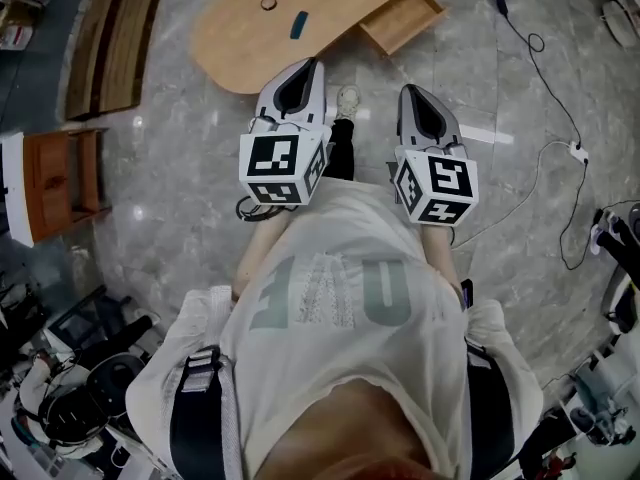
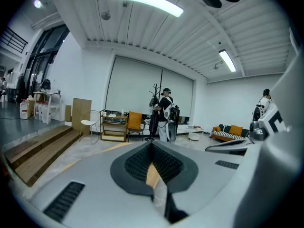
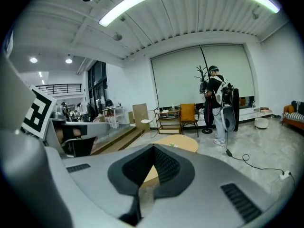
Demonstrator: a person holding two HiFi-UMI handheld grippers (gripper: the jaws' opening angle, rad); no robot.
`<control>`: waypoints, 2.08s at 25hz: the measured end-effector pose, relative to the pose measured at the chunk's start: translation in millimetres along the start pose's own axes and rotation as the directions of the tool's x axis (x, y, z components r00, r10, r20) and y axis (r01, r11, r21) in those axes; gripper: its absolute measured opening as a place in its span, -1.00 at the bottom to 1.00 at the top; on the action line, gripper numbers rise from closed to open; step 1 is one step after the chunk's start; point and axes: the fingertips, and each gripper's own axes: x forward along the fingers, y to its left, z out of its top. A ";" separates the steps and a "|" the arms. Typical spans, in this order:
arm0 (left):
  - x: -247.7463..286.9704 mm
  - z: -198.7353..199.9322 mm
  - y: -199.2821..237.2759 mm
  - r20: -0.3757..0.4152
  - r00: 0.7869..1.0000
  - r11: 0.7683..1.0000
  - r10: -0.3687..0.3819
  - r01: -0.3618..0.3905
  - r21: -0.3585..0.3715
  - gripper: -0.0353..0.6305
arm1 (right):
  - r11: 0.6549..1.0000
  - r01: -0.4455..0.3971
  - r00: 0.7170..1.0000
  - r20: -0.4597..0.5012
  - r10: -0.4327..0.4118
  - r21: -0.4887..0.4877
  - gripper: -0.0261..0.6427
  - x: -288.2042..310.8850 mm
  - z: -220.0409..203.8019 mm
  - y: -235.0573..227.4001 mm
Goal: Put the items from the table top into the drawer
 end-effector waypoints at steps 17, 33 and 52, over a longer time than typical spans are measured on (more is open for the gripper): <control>245.3 62.8 114.8 -0.050 0.999 1.000 0.008 -0.008 0.000 -0.87 | 0.997 -0.054 0.999 0.000 0.054 -0.050 -0.91 253.1 133.6 -60.5; 347.0 102.6 147.0 -0.069 0.994 0.997 0.080 -0.078 0.026 -0.87 | 0.994 -0.102 0.995 -0.026 0.101 -0.034 -0.91 347.4 176.0 -108.4; 384.7 86.2 143.1 -0.066 0.982 0.984 0.175 -0.175 0.012 -0.87 | 0.945 -0.318 0.947 -0.066 0.314 -0.070 -0.91 395.1 166.7 -129.5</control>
